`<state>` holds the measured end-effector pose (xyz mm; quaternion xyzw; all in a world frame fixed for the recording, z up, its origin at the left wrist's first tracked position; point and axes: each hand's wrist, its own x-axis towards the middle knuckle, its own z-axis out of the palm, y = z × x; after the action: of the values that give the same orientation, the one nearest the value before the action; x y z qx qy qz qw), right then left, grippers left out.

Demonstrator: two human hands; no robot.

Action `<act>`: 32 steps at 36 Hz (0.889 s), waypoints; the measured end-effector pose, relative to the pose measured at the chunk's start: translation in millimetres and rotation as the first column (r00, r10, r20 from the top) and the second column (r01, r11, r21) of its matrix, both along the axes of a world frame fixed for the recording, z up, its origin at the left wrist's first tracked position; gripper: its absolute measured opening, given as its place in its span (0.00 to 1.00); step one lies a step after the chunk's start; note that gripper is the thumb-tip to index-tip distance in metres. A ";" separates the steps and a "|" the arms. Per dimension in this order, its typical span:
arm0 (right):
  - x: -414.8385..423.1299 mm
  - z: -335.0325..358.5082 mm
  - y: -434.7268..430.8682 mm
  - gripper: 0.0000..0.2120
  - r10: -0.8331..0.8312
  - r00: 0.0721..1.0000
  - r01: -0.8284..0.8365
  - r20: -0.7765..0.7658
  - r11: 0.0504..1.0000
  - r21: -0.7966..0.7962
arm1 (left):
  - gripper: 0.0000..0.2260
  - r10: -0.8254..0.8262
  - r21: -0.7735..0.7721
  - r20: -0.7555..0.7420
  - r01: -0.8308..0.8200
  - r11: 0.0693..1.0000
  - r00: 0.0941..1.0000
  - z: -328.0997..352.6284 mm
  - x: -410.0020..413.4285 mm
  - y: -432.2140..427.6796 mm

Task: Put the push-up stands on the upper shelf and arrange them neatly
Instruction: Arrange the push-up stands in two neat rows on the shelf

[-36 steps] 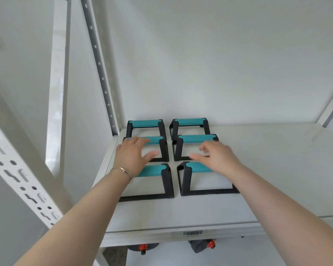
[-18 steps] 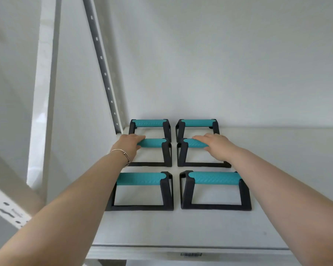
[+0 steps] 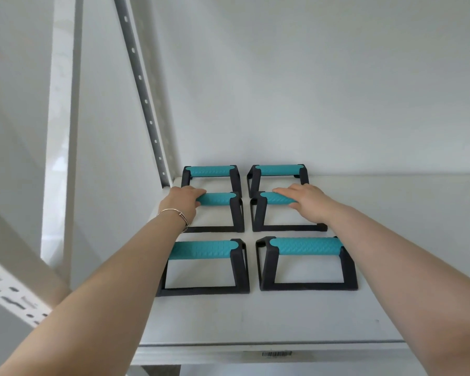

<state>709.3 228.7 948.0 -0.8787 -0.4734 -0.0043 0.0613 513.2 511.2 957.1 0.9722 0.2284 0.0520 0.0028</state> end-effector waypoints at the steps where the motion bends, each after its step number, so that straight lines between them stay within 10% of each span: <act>1: -0.2 0.2 -0.3 0.25 -0.001 1.000 0.001 -0.001 1.000 0.000 | 0.15 0.001 0.003 0.003 -0.001 1.000 1.000 0.1 -0.3 -0.8; 22: -19.4 16.5 -7.3 0.26 -0.058 0.996 0.060 -0.065 0.998 0.026 | 0.24 0.047 -0.073 0.033 -0.045 0.996 0.998 13.3 -13.1 -22.2; 32: -124.7 20.6 -41.4 0.22 -0.079 0.984 0.100 -0.157 0.986 0.130 | 0.27 -0.288 -0.211 0.025 0.287 0.934 0.957 10.9 -79.1 -77.7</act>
<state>584.6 187.3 968.6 -0.8907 -0.4257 0.0268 0.1572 434.1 433.5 968.0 0.9894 0.0881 0.0230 0.1134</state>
